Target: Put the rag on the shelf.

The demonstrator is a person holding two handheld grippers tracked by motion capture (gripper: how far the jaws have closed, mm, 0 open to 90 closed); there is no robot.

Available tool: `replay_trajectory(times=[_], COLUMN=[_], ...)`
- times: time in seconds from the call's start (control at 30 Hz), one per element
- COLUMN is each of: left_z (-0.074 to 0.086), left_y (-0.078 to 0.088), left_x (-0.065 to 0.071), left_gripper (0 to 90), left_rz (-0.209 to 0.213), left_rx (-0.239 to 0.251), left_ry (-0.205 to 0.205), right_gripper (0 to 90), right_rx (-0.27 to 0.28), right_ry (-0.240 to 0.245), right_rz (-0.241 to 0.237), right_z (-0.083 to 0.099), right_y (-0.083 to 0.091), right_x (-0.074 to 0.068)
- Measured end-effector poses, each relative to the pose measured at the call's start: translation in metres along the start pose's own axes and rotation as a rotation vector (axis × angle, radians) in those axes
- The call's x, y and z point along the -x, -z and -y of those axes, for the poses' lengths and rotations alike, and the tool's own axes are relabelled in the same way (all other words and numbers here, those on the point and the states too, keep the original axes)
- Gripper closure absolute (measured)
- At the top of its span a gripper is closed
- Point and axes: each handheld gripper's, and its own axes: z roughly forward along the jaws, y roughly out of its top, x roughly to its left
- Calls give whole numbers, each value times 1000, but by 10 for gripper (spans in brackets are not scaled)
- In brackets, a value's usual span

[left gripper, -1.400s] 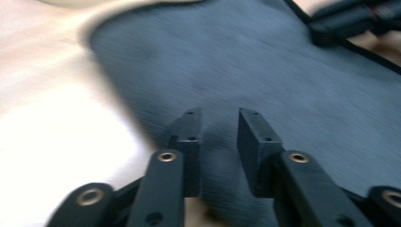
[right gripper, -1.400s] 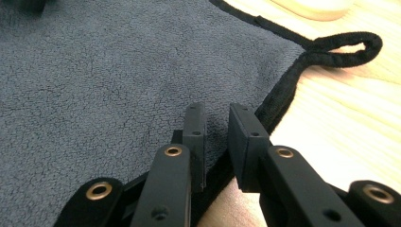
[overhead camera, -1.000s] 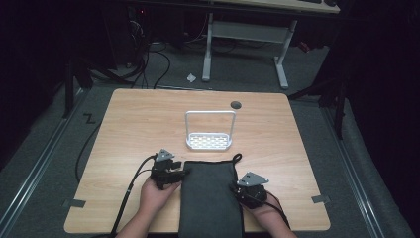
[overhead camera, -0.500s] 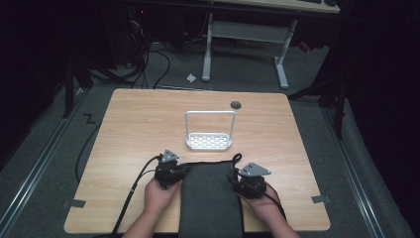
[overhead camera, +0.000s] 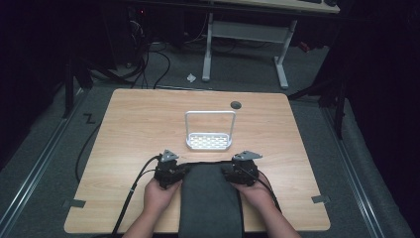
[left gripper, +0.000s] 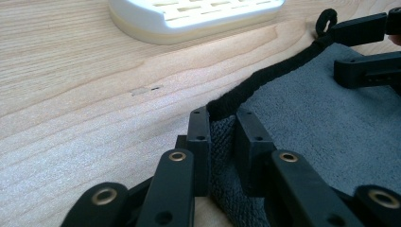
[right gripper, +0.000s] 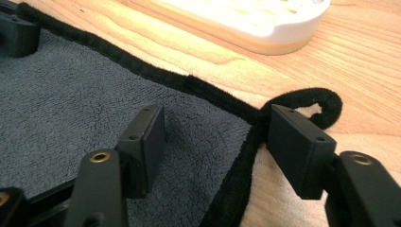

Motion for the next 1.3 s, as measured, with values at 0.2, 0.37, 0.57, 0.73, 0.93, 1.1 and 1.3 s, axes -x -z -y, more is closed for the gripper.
replay_trajectory(times=[0.2,0.37,0.57,0.73,0.93,1.1,1.3], left_z=[0,1,1,2,1,2,-2], left_y=[0,1,2,4,6,10,16], left_x=[-1,-1,0,2,2,3,3], left_gripper=[770,773,778,803,812,811,811], left_rz=[14,16,6,15,29,44,43], left_rx=[2,3,10,35,50,80,114], left_ry=[17,17,-3,-25,-37,-39,-30], right_gripper=[626,764,779,777,778,778,778], right_rx=[20,14,33,48,84,108,131], right_ry=[-21,-2,28,44,50,59,67], right_rz=[-41,-68,-40,-38,-30,-32,-24], right_z=[6,7,8,11,11,10,7], right_y=[6,8,11,15,22,28,30], right_x=[-2,-7,-13,-12,-14,-16,-17])
